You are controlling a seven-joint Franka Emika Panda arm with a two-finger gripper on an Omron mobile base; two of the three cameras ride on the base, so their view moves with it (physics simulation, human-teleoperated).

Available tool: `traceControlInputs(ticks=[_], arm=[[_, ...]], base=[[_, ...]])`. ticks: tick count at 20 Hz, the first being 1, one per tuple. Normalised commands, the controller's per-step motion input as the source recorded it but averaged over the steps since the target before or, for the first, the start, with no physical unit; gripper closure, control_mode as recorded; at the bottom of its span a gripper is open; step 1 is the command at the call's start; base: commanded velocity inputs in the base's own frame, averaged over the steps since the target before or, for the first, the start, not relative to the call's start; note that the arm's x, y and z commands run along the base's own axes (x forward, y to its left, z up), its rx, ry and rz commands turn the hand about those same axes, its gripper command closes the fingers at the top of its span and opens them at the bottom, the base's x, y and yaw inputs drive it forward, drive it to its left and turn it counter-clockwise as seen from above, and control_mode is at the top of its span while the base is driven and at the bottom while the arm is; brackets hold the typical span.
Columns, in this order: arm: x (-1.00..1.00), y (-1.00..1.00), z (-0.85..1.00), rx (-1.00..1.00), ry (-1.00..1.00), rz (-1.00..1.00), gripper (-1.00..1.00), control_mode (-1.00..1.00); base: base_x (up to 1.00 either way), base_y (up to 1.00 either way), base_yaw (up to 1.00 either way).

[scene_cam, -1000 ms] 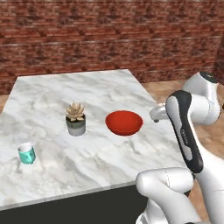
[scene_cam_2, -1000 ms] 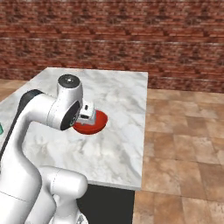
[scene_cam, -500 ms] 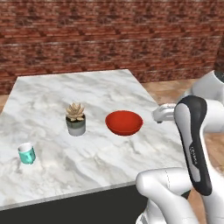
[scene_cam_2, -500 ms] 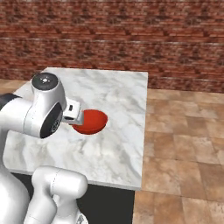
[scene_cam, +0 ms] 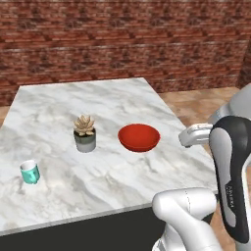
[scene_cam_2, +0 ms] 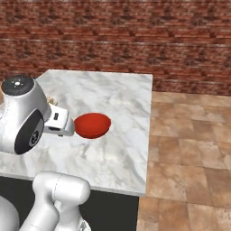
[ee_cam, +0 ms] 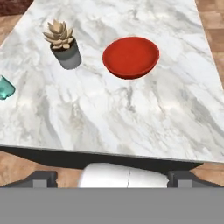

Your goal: Clear the mugs and bowl far away from the sink.

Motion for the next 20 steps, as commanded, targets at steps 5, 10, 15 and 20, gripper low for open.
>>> traceControlInputs(ticks=[5, 10, 15, 20], arm=[[-0.32, 0.2, 0.15, -0.08, 0.01, -0.03, -1.0, -1.0], [-0.19, 0.04, 0.06, -0.02, 0.05, -0.06, -1.0, 1.0], [0.0, 0.0, 0.0, 0.0, 0.0, 0.0, -1.0, 1.0], [0.0, 0.0, 0.0, 0.0, 0.0, 0.0, -1.0, 1.0]], base=[[0.0, 0.0, 0.0], [-0.07, 0.01, 0.0], [-0.36, 0.79, 0.16], [-0.08, 0.8, 0.74]])
